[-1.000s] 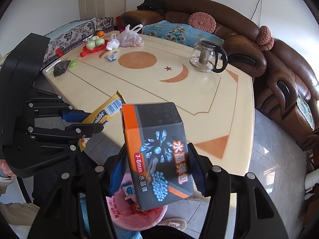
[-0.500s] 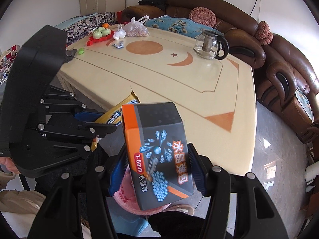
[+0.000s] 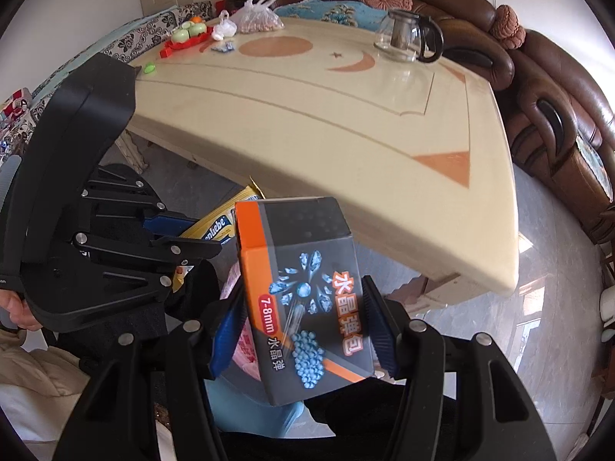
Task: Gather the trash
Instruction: 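Lift the black-orange box and snack bar and carry them over the pink bin, then open both tools, dropping the snack bar and black-orange box into the bin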
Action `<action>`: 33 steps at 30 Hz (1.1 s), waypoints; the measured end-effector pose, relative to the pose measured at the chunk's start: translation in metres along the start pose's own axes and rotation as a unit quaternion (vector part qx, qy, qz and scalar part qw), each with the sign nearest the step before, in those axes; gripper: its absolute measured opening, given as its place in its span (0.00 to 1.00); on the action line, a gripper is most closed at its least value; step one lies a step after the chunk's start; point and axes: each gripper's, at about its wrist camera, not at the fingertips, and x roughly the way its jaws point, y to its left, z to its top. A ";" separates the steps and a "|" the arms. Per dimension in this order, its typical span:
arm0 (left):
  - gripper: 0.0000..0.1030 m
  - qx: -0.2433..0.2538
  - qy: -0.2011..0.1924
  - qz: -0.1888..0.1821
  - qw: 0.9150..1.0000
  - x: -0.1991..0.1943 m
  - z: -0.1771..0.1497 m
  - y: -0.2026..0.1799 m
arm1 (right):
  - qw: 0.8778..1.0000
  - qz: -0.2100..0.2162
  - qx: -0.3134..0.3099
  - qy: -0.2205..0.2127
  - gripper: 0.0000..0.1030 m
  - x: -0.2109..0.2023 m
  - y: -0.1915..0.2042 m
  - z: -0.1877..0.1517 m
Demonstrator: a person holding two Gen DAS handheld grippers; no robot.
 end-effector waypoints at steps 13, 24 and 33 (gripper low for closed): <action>0.17 -0.025 0.087 -0.036 0.995 0.102 -0.019 0.013 | 0.998 0.006 0.033 0.057 0.55 0.091 -0.009 -0.031; 0.17 -0.062 0.175 -0.069 0.980 0.197 -0.022 0.031 | 0.989 0.011 0.094 0.116 0.55 0.189 -0.029 -0.051; 0.17 -0.090 0.232 -0.082 0.965 0.249 -0.029 0.038 | 0.977 0.036 0.114 0.176 0.55 0.247 -0.031 -0.072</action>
